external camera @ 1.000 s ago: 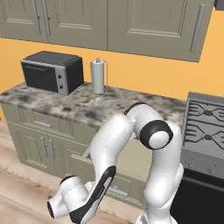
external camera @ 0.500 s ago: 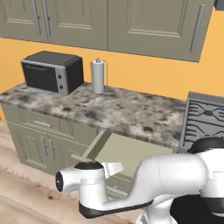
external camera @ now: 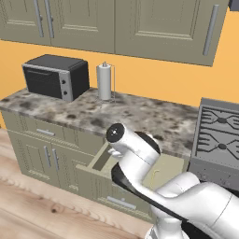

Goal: Take a straw from the drawer in front and place it inside the glass cup on the dining counter.

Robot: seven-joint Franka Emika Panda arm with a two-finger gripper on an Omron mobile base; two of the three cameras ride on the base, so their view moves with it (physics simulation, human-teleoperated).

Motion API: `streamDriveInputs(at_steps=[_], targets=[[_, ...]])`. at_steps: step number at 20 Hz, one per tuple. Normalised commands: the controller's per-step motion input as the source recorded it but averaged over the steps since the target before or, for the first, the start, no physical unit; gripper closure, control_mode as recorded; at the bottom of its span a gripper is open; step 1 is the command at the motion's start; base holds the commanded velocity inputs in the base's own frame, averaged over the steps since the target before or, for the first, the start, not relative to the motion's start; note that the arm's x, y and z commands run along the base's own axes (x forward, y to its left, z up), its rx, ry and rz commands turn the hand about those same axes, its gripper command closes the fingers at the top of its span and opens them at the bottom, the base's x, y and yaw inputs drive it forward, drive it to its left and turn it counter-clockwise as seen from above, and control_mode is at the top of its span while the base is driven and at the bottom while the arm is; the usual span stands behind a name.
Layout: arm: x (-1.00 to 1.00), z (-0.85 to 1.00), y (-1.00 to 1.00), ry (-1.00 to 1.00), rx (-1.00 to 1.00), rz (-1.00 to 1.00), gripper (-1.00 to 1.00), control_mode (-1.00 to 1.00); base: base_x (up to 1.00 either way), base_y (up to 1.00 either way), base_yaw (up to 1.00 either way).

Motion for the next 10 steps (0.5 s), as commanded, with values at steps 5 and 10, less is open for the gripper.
streamDriveInputs(at_steps=[5, 10], targets=[[0.55, 0.07, -0.43, 0.08, 0.22, -0.07, -1.00, -1.00, 0.00, 0.00, 0.00], [0.55, -0.27, -0.07, 0.01, 0.19, -0.14, -1.00, -1.00, 0.00, 0.00, 0.00]])
